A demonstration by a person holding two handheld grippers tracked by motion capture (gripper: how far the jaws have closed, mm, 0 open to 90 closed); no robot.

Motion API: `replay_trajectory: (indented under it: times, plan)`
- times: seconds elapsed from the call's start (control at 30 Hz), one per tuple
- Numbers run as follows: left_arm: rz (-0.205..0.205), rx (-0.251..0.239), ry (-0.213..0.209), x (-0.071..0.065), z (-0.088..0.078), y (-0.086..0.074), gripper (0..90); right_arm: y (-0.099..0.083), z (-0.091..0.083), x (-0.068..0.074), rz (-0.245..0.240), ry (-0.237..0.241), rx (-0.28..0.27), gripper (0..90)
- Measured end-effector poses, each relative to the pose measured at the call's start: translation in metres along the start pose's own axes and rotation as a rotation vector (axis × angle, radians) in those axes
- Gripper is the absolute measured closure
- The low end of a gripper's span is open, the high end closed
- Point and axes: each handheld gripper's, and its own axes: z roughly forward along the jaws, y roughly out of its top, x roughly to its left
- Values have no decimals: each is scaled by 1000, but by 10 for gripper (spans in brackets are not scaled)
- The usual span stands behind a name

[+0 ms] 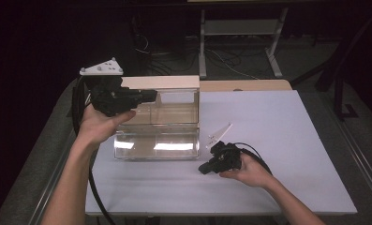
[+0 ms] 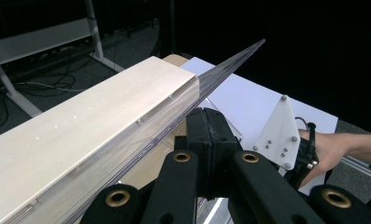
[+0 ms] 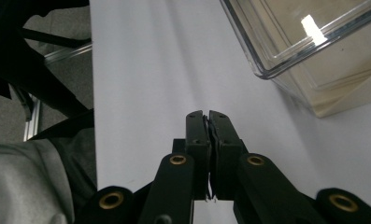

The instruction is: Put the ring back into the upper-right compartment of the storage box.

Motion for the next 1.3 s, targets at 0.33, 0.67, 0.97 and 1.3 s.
replay_trajectory:
  times: [0.33,0.67,0.97,1.3]
  plan:
    - [5,10,4,0,0,2,891,9,-22,7,-35,7,-12,871]
    - [6,11,4,0,0,2,891,21,-39,17,-54,0,-18,872]
    - [1,6,10,-1,1,2,891,35,-59,25,-58,11,-55,872]
    - [5,5,4,-1,2,3,891,53,-80,29,-92,12,-87,872]
